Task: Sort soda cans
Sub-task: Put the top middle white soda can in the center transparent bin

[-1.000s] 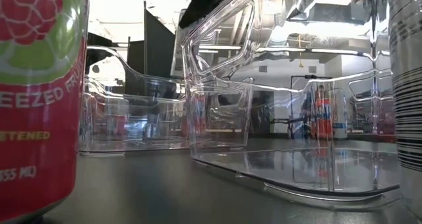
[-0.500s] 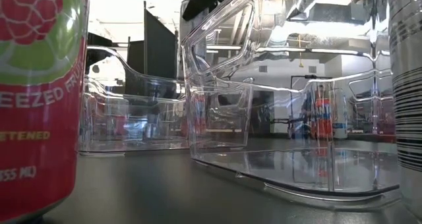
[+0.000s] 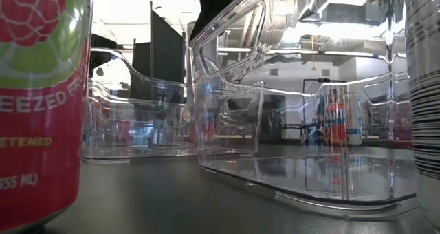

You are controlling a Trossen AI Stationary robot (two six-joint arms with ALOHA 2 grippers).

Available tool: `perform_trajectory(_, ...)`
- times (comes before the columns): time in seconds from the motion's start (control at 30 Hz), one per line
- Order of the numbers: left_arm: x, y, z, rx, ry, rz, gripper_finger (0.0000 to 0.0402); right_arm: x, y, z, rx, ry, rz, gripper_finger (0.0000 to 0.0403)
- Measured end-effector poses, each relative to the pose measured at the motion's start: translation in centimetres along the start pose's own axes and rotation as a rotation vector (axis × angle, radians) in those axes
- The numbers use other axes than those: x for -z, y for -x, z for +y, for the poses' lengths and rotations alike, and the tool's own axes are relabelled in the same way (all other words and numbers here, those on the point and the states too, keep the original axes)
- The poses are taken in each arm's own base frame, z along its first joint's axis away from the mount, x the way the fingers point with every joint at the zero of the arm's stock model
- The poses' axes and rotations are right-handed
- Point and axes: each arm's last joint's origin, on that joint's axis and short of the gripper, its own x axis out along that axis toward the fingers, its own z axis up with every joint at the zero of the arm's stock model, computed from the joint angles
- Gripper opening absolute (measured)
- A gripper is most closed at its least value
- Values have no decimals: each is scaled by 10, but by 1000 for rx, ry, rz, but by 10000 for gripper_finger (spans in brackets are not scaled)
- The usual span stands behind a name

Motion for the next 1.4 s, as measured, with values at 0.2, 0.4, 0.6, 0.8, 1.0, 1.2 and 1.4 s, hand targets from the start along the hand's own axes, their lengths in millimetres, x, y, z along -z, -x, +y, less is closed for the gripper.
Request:
perform_trajectory(0.2,0,0,0,0,0,0,169,14,-18,-9,10,-31,33,266)
perform_trajectory(0.4,0,0,0,0,0,0,169,24,-33,-8,13,-34,32,266)
perform_trajectory(0.6,0,0,0,0,0,0,169,31,-41,-8,15,-46,40,266)
perform_trajectory(0.8,0,0,0,-1,0,0,169,36,-46,-7,15,-57,44,266)
perform_trajectory(1.0,0,0,0,-1,0,0,169,37,-47,-7,14,-56,45,276)
perform_trajectory(1.2,0,0,0,-1,0,0,169,37,-47,-7,14,-56,48,288)
perform_trajectory(1.4,0,0,0,-1,0,0,169,36,-45,-7,12,-55,56,291)
